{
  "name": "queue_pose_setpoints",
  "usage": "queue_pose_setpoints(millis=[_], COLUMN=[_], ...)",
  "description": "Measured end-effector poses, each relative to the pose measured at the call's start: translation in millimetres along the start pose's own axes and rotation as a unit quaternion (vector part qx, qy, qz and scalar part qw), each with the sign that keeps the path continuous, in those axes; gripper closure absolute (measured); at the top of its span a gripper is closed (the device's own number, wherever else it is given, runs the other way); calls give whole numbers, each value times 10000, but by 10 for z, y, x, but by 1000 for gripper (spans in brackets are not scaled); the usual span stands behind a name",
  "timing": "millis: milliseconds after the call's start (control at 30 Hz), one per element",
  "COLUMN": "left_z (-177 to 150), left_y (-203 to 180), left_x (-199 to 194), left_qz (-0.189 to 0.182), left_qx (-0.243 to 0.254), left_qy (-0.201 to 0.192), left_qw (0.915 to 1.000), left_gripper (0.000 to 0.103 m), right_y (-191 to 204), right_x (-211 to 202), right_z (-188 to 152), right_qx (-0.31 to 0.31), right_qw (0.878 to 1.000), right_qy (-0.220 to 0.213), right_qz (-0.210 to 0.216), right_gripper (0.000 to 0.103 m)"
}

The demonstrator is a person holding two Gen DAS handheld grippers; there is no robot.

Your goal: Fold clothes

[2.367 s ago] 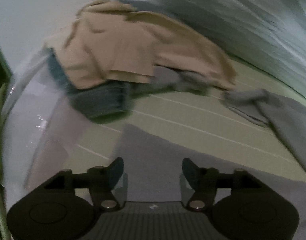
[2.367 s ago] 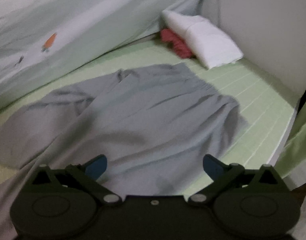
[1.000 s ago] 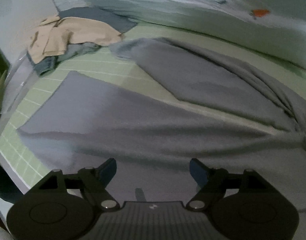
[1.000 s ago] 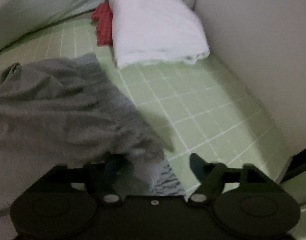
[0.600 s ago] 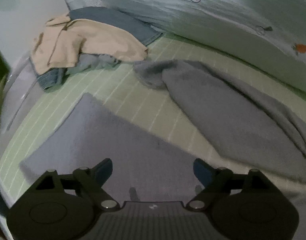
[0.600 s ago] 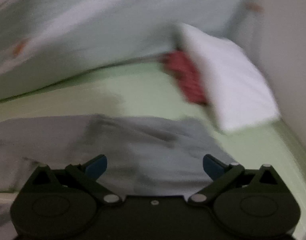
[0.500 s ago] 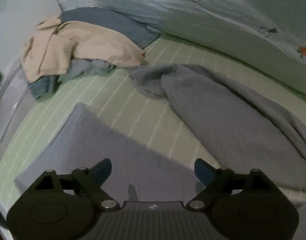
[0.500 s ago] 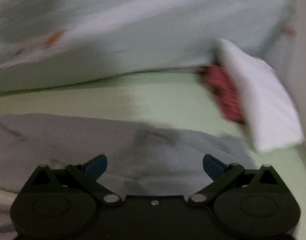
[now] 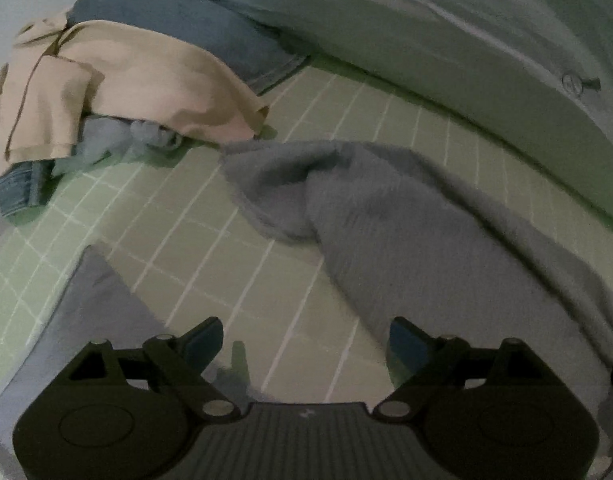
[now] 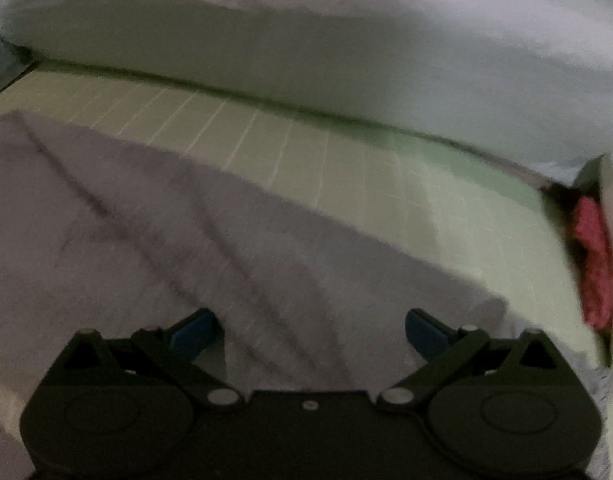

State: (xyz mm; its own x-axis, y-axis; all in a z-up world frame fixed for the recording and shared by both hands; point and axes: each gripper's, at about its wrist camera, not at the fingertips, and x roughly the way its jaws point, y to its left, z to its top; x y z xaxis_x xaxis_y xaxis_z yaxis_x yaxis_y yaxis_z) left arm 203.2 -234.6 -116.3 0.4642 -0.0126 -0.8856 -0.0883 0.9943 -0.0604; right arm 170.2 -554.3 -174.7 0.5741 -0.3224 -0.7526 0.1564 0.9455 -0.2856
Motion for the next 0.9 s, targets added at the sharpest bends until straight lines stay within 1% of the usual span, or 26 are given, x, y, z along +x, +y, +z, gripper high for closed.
queue_pose_setpoints(millis=[33, 67, 100, 133, 167, 200, 233, 267, 367, 500, 533, 567, 633, 733, 767, 800, 900], left_z=[41, 94, 147, 197, 248, 301, 354, 406, 533, 703, 750, 783, 849, 916, 933, 953, 1027], left_y=[-19, -44, -70, -97, -125, -156, -188, -217, -242, -278, -322, -365, -496, -705, -765, -817, -970], left_x=[9, 24, 39, 53, 66, 75, 84, 93, 150, 227, 265, 300, 396, 541, 593, 634, 733], left_qz=[-20, -38, -57, -84, -114, -171, -228, -292, -708, -1254, -1328, -1358, -1307, -1321, -1286, -1237, -1096], left_qx=[0, 4, 7, 3, -3, -22, -42, -74, -556, -1189, -1265, -1270, -1184, -963, -924, -911, -861], left_qy=[-26, -55, -83, -106, -130, -166, -202, -234, -217, -190, -159, -143, -21, 230, 324, 371, 482], left_qw=[10000, 10000, 9999, 9999, 9999, 9997, 9995, 9993, 9957, 9848, 9829, 9825, 9843, 9863, 9869, 9874, 9891], left_gripper=[13, 13, 13, 13, 13, 13, 13, 13, 13, 13, 13, 14, 14, 20, 23, 24, 24], right_y=[-34, -91, -152, -211, -263, -314, -356, -401, -466, -591, -610, -621, -645, -669, -676, -679, -681], right_x=[0, -24, -30, -20, -19, -22, -41, -67, -126, -136, -157, -182, -201, -209, -208, -211, -221], right_z=[10, 18, 23, 41, 48, 59, 65, 73, 91, 105, 103, 104, 96, 77, 73, 69, 62], right_qx=[17, 62, 113, 164, 227, 322, 425, 533, 731, 913, 957, 999, 1064, 1127, 1140, 1151, 1130], right_qw=[9999, 9998, 9997, 9997, 9996, 9992, 9986, 9978, 9957, 9938, 9933, 9929, 9921, 9913, 9911, 9910, 9911], right_qy=[-69, -116, -133, -149, -176, -223, -280, -371, -520, -535, -534, -532, -535, -537, -534, -529, -524], right_qz=[-113, -162, -148, -94, -33, 51, 113, 145, 233, 340, 355, 367, 387, 419, 435, 442, 463], right_gripper=[15, 21, 36, 54, 65, 83, 94, 96, 98, 99, 99, 99, 100, 100, 100, 100, 100])
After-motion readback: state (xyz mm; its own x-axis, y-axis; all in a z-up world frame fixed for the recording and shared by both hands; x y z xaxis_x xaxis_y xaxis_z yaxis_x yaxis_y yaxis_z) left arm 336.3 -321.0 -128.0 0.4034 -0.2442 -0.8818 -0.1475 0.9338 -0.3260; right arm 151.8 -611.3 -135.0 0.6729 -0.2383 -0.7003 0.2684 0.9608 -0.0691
